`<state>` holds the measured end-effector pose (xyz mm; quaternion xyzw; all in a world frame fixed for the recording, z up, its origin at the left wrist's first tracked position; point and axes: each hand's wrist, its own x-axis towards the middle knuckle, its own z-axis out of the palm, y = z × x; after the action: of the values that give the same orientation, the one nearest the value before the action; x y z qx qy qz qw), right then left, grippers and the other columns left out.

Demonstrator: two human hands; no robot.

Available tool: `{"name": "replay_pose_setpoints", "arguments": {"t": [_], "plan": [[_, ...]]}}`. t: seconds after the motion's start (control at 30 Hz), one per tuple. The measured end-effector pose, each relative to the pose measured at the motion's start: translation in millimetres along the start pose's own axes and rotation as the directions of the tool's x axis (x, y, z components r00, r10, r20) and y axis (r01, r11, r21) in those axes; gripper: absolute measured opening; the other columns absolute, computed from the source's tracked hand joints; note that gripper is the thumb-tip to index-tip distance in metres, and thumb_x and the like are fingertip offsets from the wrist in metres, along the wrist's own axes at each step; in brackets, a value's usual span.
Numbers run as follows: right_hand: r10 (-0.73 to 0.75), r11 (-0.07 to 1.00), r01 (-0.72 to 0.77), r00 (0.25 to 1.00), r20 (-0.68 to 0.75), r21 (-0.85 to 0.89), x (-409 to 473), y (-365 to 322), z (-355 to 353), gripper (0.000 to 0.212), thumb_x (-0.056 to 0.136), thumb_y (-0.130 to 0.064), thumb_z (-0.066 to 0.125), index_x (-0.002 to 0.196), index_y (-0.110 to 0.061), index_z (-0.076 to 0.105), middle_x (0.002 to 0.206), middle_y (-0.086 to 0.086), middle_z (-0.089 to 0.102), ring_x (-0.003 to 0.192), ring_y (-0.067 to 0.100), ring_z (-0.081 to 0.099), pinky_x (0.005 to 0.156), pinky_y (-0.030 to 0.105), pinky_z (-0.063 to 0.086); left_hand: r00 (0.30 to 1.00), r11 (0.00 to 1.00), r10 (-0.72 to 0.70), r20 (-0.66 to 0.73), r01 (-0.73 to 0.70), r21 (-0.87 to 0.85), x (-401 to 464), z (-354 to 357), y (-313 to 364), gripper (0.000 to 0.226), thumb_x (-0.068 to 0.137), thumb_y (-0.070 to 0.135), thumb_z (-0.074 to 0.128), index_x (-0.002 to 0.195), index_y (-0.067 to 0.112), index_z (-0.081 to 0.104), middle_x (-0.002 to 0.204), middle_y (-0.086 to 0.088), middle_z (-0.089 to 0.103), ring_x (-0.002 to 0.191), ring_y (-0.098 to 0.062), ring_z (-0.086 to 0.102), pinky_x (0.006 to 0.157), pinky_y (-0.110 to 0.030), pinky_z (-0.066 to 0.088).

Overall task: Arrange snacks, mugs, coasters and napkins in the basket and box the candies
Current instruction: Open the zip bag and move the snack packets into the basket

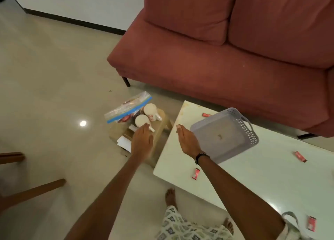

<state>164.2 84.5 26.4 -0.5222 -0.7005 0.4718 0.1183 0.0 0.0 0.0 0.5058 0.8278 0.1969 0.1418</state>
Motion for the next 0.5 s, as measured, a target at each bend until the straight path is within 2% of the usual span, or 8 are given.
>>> {"name": "replay_pose_setpoints", "arguments": {"t": [0.1,0.17,0.23,0.3,0.37,0.43,0.5], "plan": [[0.044,0.999,-0.043,0.994,0.097,-0.019,28.2,-25.8,31.0,0.045,0.101,-0.041,0.023,0.110,-0.013,0.057,0.102,0.008,0.068,0.091,0.028,0.061,0.084,0.039,0.048,1.000,0.989,0.003,0.000,-0.003,0.146,37.3,-9.1,-49.2,0.046,0.084,0.009,0.055,0.129,0.000,0.046,0.131,-0.021,0.055,0.124,-0.035,0.049,0.105,-0.046,0.041],[0.054,0.998,-0.055,0.986,0.159,0.001,49.4,-41.9,52.4,0.045,0.101,-0.040,0.023,0.102,-0.010,0.056,0.093,0.009,0.065,0.085,0.029,0.059,0.077,0.038,0.045,0.999,0.968,-0.003,0.037,-0.006,0.252,60.6,-11.6,-79.4,0.049,0.085,0.007,0.055,0.132,0.000,0.044,0.136,-0.021,0.051,0.129,-0.036,0.046,0.107,-0.046,0.039],[0.058,0.996,-0.071,0.980,0.189,0.062,70.7,-56.2,71.8,0.041,0.102,-0.038,0.025,0.094,-0.011,0.054,0.090,0.007,0.060,0.083,0.023,0.055,0.072,0.033,0.040,0.997,0.934,0.031,0.076,-0.056,0.354,79.7,-6.3,-100.4,0.051,0.085,0.006,0.056,0.134,-0.001,0.042,0.139,-0.022,0.048,0.130,-0.036,0.045,0.106,-0.047,0.040],[0.071,0.979,-0.110,0.974,0.216,0.172,90.6,-65.6,91.7,0.041,0.102,-0.038,0.027,0.104,-0.011,0.058,0.098,0.008,0.063,0.089,0.016,0.054,0.075,0.026,0.039,0.993,0.888,0.073,0.096,-0.108,0.447,97.6,-0.6,-117.9,0.052,0.085,0.007,0.058,0.134,-0.002,0.041,0.139,-0.022,0.048,0.129,-0.036,0.047,0.104,-0.045,0.041],[0.089,0.950,-0.155,0.967,0.240,0.273,107.0,-70.3,108.6,0.043,0.101,-0.037,0.029,0.118,-0.009,0.057,0.108,0.012,0.065,0.094,0.014,0.056,0.071,0.017,0.043,0.987,0.844,0.072,0.143,-0.137,0.519,112.5,4.0,-130.6,0.056,0.084,0.008,0.060,0.135,-0.002,0.039,0.140,-0.022,0.047,0.130,-0.036,0.046,0.104,-0.045,0.041],[0.095,0.935,-0.175,0.961,0.260,0.308,119.3,-67.1,121.4,0.043,0.102,-0.036,0.030,0.120,-0.007,0.056,0.110,0.013,0.066,0.094,0.015,0.058,0.068,0.010,0.043,0.983,0.794,0.043,0.180,-0.143,0.591,125.1,8.9,-141.0,0.062,0.082,0.013,0.066,0.135,-0.001,0.039,0.140,-0.021,0.048,0.130,-0.035,0.046,0.103,-0.045,0.042],[0.098,0.927,-0.182,0.962,0.257,0.329,125.4,-61.6,129.0,0.042,0.102,-0.035,0.030,0.118,-0.007,0.057,0.110,0.015,0.066,0.096,0.018,0.061,0.071,0.012,0.046,0.974,0.756,0.006,0.224,-0.151,0.636,135.6,11.5,-153.2,0.066,0.076,0.022,0.074,0.130,0.000,0.045,0.133,-0.019,0.055,0.124,-0.033,0.052,0.098,-0.042,0.047]]}}
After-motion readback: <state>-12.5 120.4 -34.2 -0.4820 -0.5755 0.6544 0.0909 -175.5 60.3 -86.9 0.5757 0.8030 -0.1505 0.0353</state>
